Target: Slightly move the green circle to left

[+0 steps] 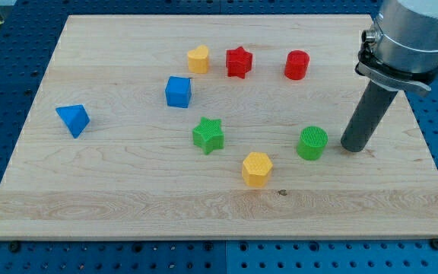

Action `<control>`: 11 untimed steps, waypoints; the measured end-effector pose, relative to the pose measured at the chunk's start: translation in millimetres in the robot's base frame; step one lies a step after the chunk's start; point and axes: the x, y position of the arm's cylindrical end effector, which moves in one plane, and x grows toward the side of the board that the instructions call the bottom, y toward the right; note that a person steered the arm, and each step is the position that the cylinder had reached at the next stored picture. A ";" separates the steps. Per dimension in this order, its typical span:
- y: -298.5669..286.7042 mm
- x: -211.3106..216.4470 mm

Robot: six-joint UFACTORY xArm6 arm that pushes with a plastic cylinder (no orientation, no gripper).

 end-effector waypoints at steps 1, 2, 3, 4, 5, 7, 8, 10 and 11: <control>-1.3 4.1; -3.4 13.6; -3.8 13.6; -3.9 9.8; -7.5 6.0; -34.5 6.4; -48.8 7.3; -49.5 44.1; -57.0 52.8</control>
